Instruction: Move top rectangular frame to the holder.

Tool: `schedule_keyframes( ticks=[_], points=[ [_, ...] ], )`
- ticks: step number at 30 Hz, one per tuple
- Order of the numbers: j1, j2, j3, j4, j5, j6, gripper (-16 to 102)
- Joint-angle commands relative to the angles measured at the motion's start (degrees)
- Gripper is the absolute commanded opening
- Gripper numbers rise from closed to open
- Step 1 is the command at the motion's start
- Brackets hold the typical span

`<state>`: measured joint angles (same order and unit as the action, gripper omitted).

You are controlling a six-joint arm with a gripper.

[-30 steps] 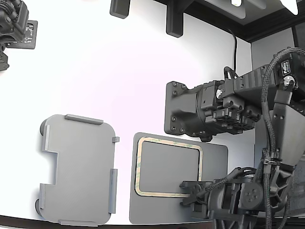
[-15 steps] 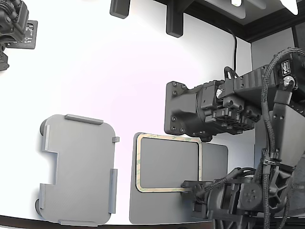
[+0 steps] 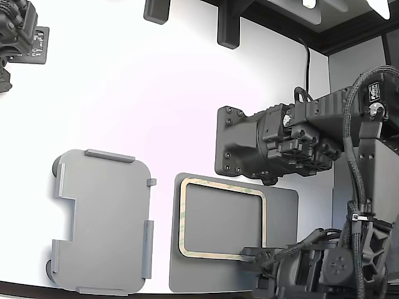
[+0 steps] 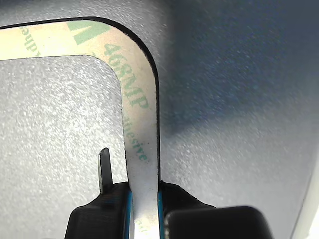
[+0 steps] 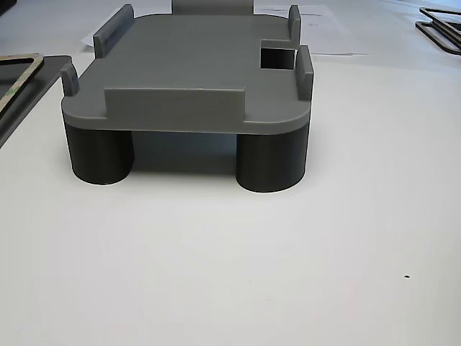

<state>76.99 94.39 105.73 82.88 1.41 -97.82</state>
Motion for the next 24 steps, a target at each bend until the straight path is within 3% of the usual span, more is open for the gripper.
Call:
schedule_keyframes(
  ticks=[1, 6, 18, 24],
  points=[
    [-1.6, 0.5, -6.2, 0.9, 0.7, 1.8, -13],
    [-3.3, 0.4, -14.3, 1.6, 3.3, 8.9, -13],
    [-11.3, -6.9, -42.7, 11.7, 7.7, 24.1, -13],
    [-15.6, -8.3, -49.7, 11.9, 8.4, 30.8, -13]
  ],
)
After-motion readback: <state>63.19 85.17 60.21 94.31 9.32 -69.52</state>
